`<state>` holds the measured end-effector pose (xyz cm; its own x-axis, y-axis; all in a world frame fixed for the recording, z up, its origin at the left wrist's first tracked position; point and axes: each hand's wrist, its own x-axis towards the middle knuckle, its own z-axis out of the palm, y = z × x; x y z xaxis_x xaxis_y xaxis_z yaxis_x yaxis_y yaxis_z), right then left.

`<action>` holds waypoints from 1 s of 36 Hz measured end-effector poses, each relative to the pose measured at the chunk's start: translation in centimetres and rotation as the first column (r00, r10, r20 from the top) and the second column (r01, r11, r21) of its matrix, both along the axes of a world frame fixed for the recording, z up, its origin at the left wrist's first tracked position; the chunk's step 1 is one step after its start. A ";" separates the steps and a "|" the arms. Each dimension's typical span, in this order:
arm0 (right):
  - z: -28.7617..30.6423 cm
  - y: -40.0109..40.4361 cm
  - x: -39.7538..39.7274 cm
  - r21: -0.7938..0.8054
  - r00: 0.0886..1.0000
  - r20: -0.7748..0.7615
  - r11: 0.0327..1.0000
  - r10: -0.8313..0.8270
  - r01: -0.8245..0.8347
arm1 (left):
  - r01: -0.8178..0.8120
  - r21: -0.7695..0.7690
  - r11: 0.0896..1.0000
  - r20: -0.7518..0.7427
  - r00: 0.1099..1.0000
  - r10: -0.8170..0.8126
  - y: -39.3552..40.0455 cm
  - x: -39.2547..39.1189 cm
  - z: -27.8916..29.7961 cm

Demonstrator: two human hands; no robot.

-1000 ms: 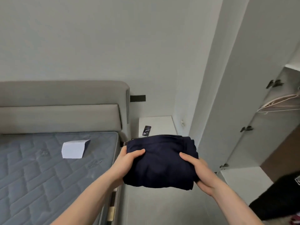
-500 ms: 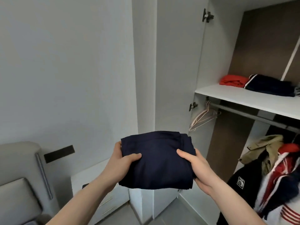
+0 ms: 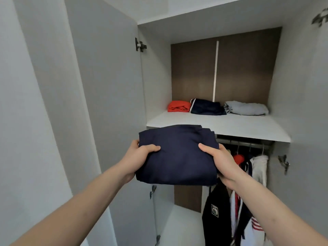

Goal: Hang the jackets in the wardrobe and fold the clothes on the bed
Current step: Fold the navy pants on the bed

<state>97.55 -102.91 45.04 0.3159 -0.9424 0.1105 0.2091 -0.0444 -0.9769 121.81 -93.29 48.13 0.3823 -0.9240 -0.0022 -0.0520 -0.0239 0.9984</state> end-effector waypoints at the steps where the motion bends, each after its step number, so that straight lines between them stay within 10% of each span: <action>1: 0.4 -1.2 -0.3 -0.007 1.000 0.007 1.000 -0.020 0.020 | 0.017 -0.008 1.000 -0.007 1.000 -0.017 -1.6 -0.2 0.4; 17: 4.7 -24.1 0.2 0.021 0.983 0.068 0.985 -0.171 0.170 | 0.066 -0.002 0.998 0.042 0.997 -0.066 -27.4 0.0 5.2; 25: 4.1 -33.5 2.3 0.166 0.965 0.015 0.953 -0.261 0.255 | 0.014 0.038 0.999 0.311 0.950 -0.025 -38.0 1.0 5.8; 29: 3.1 -36.3 3.3 0.146 0.944 -0.061 0.932 -0.326 0.331 | -0.053 -0.091 0.994 0.804 0.585 0.105 -40.4 0.2 4.0; 36: 1.7 -39.7 5.6 0.130 0.951 -0.065 0.943 -0.301 0.307 | 0.183 0.071 0.981 0.959 0.259 -0.118 -43.1 -0.5 -0.5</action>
<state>103.13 -142.59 46.76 0.0135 -0.9993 -0.0339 0.1633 0.0357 -0.9859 121.33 -136.42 47.60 -0.0674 -0.9515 0.3000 -0.9647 0.1389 0.2239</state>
